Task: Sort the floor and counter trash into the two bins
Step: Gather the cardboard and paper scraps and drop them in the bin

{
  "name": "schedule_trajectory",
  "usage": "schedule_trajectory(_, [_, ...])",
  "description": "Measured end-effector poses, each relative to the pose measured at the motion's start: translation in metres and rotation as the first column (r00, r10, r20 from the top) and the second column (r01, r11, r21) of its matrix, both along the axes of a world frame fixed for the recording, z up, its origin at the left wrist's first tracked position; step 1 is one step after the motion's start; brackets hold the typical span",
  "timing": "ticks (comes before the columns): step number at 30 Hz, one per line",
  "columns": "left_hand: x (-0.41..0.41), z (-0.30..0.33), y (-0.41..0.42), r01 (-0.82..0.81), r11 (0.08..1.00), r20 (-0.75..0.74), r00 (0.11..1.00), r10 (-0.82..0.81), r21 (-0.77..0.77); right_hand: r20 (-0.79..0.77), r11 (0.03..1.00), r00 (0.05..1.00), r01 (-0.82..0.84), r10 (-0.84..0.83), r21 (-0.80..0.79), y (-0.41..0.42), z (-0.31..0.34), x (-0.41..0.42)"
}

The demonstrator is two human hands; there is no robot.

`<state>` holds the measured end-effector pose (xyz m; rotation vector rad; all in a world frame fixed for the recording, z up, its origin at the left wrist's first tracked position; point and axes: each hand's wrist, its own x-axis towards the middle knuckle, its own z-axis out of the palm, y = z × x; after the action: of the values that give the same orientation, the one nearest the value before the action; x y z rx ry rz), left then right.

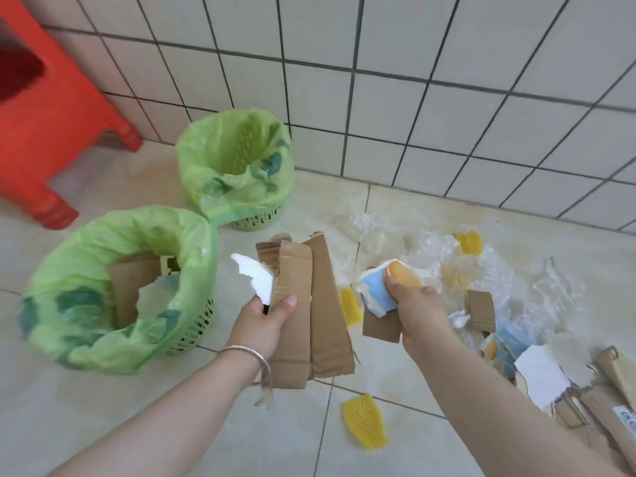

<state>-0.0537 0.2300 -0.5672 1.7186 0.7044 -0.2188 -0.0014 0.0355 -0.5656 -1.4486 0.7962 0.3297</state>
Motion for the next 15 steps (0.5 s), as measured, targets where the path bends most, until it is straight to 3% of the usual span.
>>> schedule_trajectory(3, [-0.004, 0.022, 0.029, -0.016, 0.999, 0.027, 1.0, 0.015, 0.046, 0.07, 0.976, 0.989, -0.137, 0.127, 0.167, 0.032, 0.038, 0.009])
schedule_trajectory(6, [-0.011, 0.047, 0.049, -0.09, 0.996, 0.084, 0.993, 0.087, 0.025, 0.091, 0.93, 0.949, -0.316, 0.303, 0.189, 0.082, 0.068, 0.004])
schedule_trajectory(13, [-0.026, 0.084, 0.112, -0.194, 0.978, 0.248, 0.954, 0.171, 0.071, 0.228, 0.889, 0.859, -0.443, 0.458, -0.118, 0.192, 0.109, -0.018])
schedule_trajectory(15, [-0.026, 0.087, 0.133, -0.226, 0.97, 0.271, 0.943, 0.195, 0.086, 0.277, 0.875, 0.83, -0.464, 0.484, -0.137, 0.215, 0.113, -0.019])
